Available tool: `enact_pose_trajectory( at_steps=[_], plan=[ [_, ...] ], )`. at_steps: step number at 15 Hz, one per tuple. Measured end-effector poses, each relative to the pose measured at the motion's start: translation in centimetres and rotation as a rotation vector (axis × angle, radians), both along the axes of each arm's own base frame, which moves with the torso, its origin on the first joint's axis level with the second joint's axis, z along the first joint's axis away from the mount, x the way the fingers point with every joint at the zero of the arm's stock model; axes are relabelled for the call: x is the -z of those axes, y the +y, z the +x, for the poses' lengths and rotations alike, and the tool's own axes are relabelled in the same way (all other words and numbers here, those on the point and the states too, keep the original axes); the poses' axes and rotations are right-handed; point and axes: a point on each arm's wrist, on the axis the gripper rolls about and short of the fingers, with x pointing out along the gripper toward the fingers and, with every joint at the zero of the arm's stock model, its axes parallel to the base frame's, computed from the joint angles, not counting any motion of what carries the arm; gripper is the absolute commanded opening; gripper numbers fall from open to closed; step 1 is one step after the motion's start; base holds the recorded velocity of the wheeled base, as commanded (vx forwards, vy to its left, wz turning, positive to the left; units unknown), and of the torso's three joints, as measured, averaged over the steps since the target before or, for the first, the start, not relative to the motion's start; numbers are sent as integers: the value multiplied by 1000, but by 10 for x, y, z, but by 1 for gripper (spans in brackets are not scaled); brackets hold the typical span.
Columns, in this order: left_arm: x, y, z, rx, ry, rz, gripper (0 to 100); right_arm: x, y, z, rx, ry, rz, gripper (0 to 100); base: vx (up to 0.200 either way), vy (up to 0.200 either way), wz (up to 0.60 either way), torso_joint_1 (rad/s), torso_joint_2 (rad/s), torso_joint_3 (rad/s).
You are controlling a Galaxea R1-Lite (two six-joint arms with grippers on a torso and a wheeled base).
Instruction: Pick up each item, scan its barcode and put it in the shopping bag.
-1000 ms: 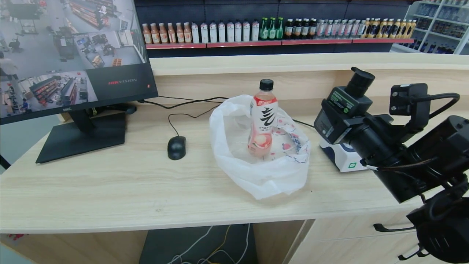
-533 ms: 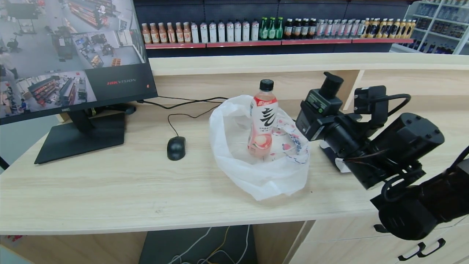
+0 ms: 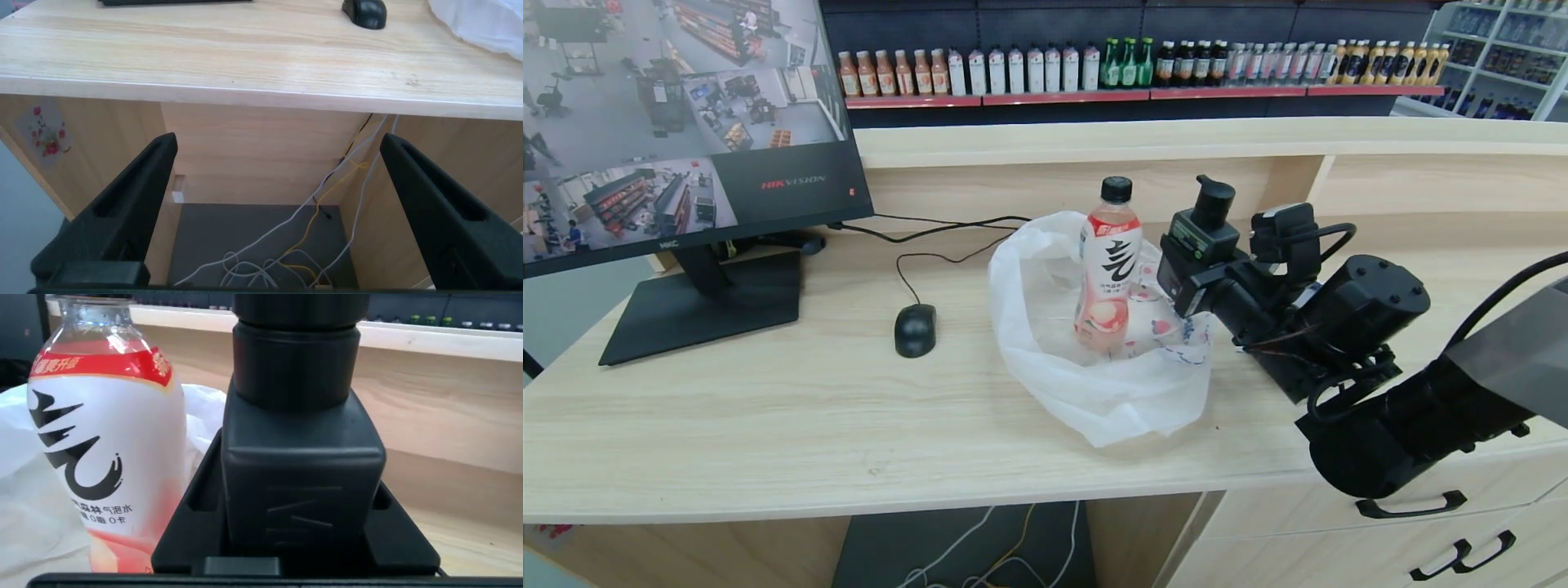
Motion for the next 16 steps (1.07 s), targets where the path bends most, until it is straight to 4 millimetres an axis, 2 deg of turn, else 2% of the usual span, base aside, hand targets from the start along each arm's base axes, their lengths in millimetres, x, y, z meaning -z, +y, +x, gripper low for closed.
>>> enact_pose_trajectory(
  at_steps=[7,16],
  plan=[
    [0,0,0,0,0,0,100,16,8,19,4,15,0,0,0,0,0,0,0,0],
    [0,0,0,0,0,0,100,43,15,27,-5,75,-26,0,0,0,0,0,0,0]
  ],
)
